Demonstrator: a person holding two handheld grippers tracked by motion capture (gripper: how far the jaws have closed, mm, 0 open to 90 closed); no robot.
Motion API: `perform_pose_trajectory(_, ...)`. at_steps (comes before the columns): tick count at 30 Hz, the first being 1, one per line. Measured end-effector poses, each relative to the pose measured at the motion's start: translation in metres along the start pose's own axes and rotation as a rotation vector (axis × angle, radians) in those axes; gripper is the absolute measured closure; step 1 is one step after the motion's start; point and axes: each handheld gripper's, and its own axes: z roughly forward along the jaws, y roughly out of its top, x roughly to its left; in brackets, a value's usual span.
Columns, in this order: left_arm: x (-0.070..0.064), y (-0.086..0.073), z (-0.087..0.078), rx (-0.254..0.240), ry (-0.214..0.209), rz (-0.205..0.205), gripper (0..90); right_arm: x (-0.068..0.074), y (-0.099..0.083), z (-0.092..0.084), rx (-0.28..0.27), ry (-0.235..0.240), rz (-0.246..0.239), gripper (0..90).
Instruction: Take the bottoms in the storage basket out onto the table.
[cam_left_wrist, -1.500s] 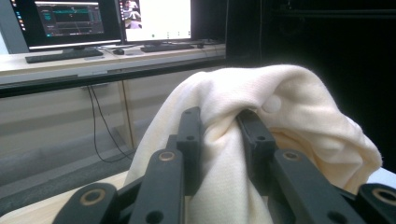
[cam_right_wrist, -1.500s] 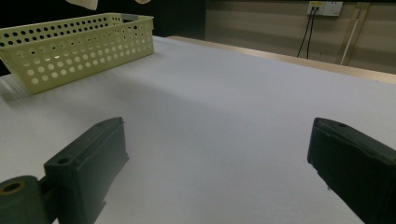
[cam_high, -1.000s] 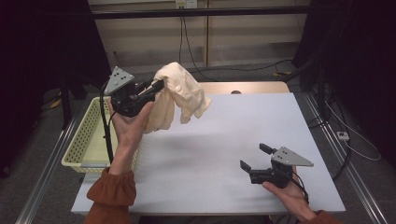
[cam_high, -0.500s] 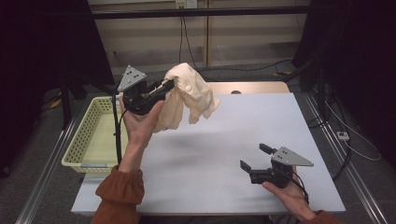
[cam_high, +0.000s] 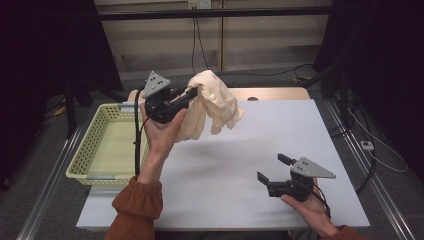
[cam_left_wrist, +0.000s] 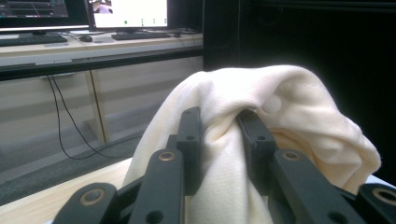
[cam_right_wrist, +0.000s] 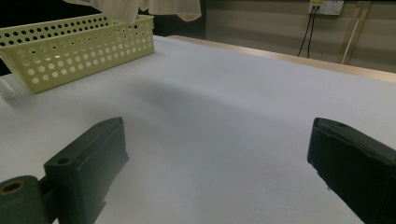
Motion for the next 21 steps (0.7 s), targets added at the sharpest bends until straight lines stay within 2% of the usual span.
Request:
perform_pose_trajectory(8,-0.008,0.0,0.01,0.002,-0.014,0.004,73.3,0.0,0.0,0.0,-0.004,0.0,-0.002,4.1)
perform_pose_trajectory(21,-0.02,-0.015,0.03,0.056,-0.038,0.016,73.3,0.0,0.0,-0.001,-0.005,0.005,-0.004,3.5)
